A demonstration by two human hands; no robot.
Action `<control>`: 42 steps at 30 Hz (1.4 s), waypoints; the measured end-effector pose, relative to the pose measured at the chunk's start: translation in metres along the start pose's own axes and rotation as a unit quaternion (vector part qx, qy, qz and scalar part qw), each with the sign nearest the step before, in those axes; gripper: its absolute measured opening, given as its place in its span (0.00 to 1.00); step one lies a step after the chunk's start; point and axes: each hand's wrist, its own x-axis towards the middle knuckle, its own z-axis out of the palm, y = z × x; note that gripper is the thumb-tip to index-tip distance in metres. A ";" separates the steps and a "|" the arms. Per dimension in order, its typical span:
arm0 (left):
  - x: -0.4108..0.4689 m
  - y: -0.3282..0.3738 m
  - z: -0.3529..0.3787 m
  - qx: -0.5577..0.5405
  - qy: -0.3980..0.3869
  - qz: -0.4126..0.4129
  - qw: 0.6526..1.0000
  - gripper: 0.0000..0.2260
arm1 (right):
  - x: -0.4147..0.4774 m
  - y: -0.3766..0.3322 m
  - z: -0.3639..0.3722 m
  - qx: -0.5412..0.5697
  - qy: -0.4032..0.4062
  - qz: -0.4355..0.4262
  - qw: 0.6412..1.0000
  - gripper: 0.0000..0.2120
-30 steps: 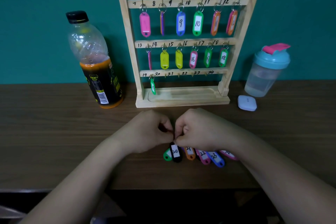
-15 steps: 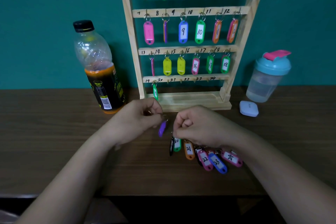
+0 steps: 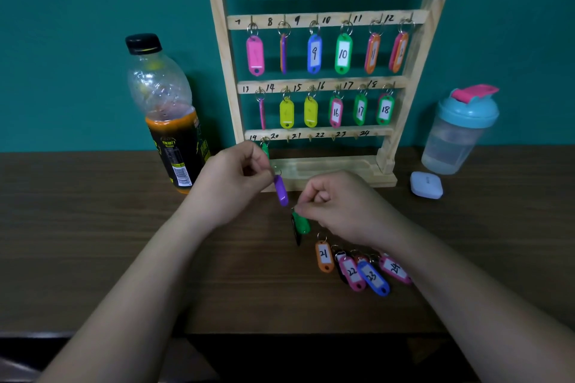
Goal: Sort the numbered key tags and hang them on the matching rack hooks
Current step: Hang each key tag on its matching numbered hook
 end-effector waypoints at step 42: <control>-0.002 -0.005 -0.009 -0.103 -0.033 -0.044 0.993 0.06 | 0.004 0.003 -0.013 0.095 0.096 -0.035 0.990 0.02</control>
